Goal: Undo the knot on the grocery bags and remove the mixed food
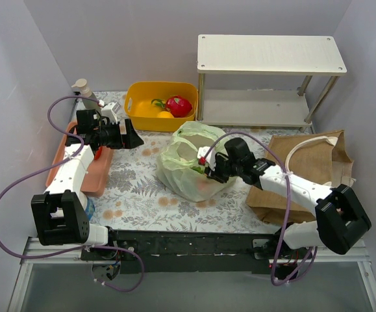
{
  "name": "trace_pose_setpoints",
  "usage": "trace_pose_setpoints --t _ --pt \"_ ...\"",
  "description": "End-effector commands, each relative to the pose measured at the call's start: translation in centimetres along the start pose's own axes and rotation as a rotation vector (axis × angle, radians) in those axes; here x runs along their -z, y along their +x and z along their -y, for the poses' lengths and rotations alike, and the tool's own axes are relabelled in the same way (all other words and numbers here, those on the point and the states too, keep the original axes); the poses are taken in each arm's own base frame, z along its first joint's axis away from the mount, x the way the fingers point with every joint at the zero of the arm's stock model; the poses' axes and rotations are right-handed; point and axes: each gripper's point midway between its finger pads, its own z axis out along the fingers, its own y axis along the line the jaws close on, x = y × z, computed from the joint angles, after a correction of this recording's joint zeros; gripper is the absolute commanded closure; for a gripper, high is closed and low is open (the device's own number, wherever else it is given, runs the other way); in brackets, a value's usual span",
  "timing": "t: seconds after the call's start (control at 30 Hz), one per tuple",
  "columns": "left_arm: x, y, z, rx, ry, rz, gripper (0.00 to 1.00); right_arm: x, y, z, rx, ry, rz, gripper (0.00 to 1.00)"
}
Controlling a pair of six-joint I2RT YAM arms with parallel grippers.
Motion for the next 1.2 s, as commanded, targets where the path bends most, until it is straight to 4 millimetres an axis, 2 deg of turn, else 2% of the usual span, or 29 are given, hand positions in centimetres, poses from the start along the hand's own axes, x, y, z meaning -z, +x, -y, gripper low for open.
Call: trace_pose_setpoints --t 0.0,0.03,0.07,0.13,0.2,0.3,0.43,0.5,0.53,0.57,0.63,0.7,0.8,0.83,0.87,0.93,1.0,1.17 --pt "0.8 -1.4 1.4 -0.051 0.036 0.044 0.04 0.6 3.2 -4.8 0.142 -0.116 -0.062 0.69" --pt "0.8 -1.3 1.4 -0.052 0.034 0.044 0.04 0.9 3.5 -6.1 0.177 -0.158 -0.062 0.70" --pt "0.9 -0.9 1.5 -0.055 0.035 0.040 0.04 1.4 2.9 -7.7 0.214 -0.201 -0.029 0.70" --pt "0.9 -0.4 1.4 -0.051 0.030 0.033 0.04 2.3 4.6 -9.9 0.252 -0.288 -0.056 0.73" --pt "0.9 0.3 1.3 -0.042 0.026 0.025 0.04 2.7 5.2 -10.4 0.278 -0.299 -0.064 0.74" --pt "0.9 0.9 1.4 -0.036 0.030 0.007 0.04 3.0 4.9 -9.4 0.317 -0.260 -0.081 0.73" --pt "1.1 0.7 1.2 -0.051 0.016 0.003 0.04 3.2 1.5 -4.8 0.335 -0.091 -0.038 0.74" --pt "1.2 0.5 1.2 -0.059 0.011 0.006 0.04 3.0 0.9 -3.7 0.312 -0.088 -0.036 0.74" --pt "1.3 0.4 1.2 -0.061 0.010 0.010 0.04 3.2 -1.0 -2.2 0.308 -0.057 -0.011 0.74" --pt "1.3 0.3 1.2 -0.060 0.009 0.011 0.04 2.7 -1.0 -2.1 0.267 -0.081 -0.013 0.74" --pt "1.4 0.3 1.4 -0.060 0.015 0.013 0.04 2.8 -2.7 -0.5 0.235 -0.064 0.014 0.75" --pt "1.5 0.2 1.5 -0.062 0.013 0.017 0.04 1.9 -3.0 -0.3 0.205 -0.081 0.024 0.74" --pt "1.6 0.1 1.4 -0.068 0.007 0.022 0.04 0.6 -2.1 -0.9 0.162 -0.118 0.025 0.71" --pt "1.6 0.3 1.5 -0.064 0.007 0.019 0.04 0.0 -1.2 -1.5 0.132 -0.148 0.009 0.68" --pt "1.7 0.2 1.6 -0.069 0.008 0.023 0.04 -0.4 -0.5 -2.2 0.103 -0.176 -0.002 0.59" --pt "1.8 0.2 1.6 -0.070 0.006 0.024 0.03 -0.8 0.7 -3.0 0.043 -0.191 -0.022 0.52" --pt "1.9 0.3 1.6 -0.070 0.003 0.023 0.03 -0.9 1.8 -3.6 0.016 -0.198 -0.043 0.44" --pt "2.0 0.9 1.5 -0.064 0.001 0.016 0.03 -0.4 2.1 -4.7 -0.025 -0.218 -0.041 0.35"
